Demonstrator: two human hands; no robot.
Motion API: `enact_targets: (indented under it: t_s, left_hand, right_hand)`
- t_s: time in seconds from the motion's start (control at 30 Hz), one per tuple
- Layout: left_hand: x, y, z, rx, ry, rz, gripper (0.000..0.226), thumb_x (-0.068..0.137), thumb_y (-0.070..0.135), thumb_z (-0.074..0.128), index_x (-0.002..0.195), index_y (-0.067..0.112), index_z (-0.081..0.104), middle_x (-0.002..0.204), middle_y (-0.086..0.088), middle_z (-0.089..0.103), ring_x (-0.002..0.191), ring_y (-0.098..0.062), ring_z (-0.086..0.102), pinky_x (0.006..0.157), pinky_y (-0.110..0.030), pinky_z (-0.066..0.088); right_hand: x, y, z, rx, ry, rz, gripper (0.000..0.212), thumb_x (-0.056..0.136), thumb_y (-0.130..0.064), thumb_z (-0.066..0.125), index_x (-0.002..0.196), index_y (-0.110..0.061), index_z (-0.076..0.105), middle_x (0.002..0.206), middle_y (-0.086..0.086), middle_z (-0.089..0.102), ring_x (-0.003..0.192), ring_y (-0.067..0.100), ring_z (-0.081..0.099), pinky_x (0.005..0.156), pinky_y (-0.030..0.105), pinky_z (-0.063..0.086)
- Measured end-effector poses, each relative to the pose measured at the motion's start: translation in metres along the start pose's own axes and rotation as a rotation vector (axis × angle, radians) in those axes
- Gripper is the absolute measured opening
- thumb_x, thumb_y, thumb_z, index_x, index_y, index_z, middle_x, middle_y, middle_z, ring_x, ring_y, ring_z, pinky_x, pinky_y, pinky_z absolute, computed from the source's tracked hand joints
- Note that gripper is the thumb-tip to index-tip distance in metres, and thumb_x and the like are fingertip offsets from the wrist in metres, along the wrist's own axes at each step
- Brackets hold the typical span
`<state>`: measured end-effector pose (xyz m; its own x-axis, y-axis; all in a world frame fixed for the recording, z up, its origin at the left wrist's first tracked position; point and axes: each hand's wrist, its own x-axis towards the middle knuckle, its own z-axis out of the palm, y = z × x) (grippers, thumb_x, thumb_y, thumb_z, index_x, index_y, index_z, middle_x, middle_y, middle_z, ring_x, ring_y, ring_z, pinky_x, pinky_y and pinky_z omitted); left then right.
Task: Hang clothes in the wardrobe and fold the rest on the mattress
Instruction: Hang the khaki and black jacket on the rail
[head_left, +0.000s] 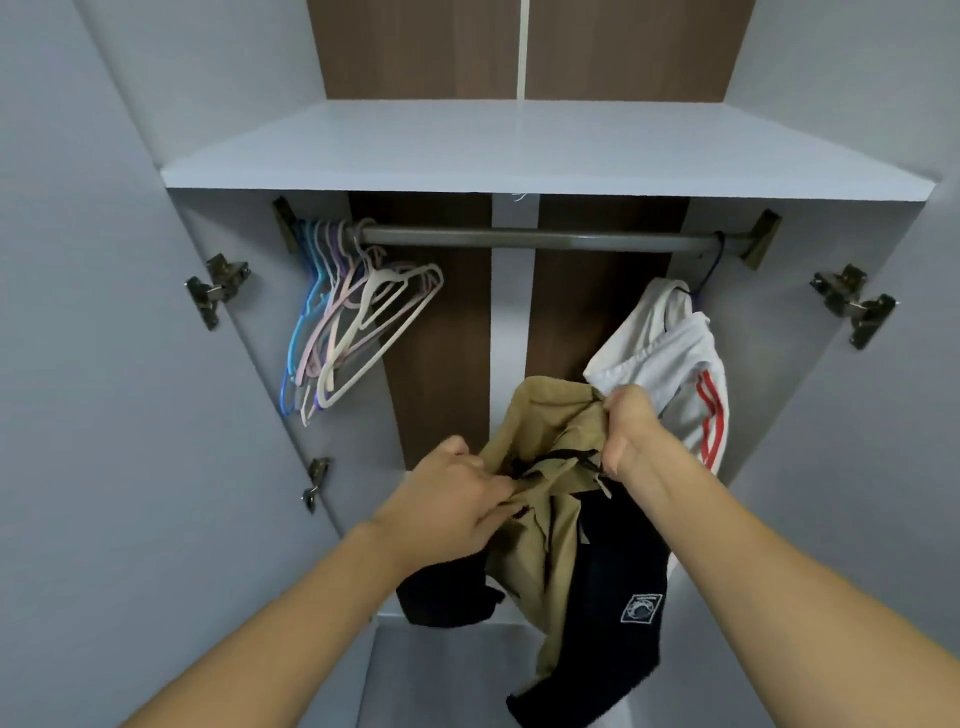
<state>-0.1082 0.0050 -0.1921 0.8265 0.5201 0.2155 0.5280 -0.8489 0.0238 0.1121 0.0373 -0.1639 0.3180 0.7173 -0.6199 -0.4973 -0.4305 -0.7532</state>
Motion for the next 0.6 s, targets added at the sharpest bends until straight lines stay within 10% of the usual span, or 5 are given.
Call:
enact_targets:
  t_s: [0.13, 0.33, 0.47, 0.6]
  left_hand:
    - [-0.005, -0.053, -0.014, -0.486, -0.161, -0.331, 0.041, 0.085, 0.056, 0.052, 0.109, 0.029, 0.070, 0.094, 0.011, 0.059, 0.090, -0.005, 0.056, 0.083, -0.025, 0.046]
    - [0.017, -0.181, -0.027, 0.106, 0.001, -0.964, 0.055, 0.088, 0.037, 0.059, 0.135, 0.012, 0.049, 0.133, -0.017, 0.048, 0.123, -0.038, 0.044, 0.100, -0.044, 0.041]
    - [0.039, -0.231, -0.014, 0.227, -0.021, -1.023, 0.043, 0.096, 0.035, 0.052, 0.128, 0.007, 0.052, 0.126, -0.018, 0.056, 0.115, -0.038, 0.055, 0.092, -0.045, 0.048]
    - [0.067, -0.247, 0.002, 0.378, -0.255, -0.932, 0.028, 0.095, 0.015, 0.054, 0.121, 0.009, 0.061, 0.119, -0.011, 0.066, 0.108, -0.031, 0.066, 0.081, -0.041, 0.054]
  right_hand:
    - [0.000, -0.006, 0.022, -0.218, -0.124, 0.008, 0.025, 0.087, -0.011, 0.041, 0.094, -0.006, 0.064, 0.082, 0.016, 0.069, 0.066, 0.030, 0.064, 0.061, 0.033, 0.056]
    - [0.019, -0.017, 0.055, -0.342, -0.114, -0.087, 0.047, 0.099, -0.042, 0.052, 0.124, -0.003, 0.061, 0.112, 0.016, 0.069, 0.092, 0.029, 0.067, 0.071, 0.033, 0.055]
    - [0.039, -0.024, 0.069, -0.498, -0.005, -0.264, 0.058, 0.100, -0.041, 0.052, 0.138, 0.001, 0.045, 0.116, 0.009, 0.061, 0.088, 0.020, 0.057, 0.073, 0.028, 0.047]
    - [0.052, -0.029, 0.075, -0.530, 0.040, -0.289, 0.053, 0.100, -0.039, 0.052, 0.130, 0.004, 0.052, 0.079, -0.001, 0.055, 0.066, 0.011, 0.055, 0.040, 0.014, 0.043]
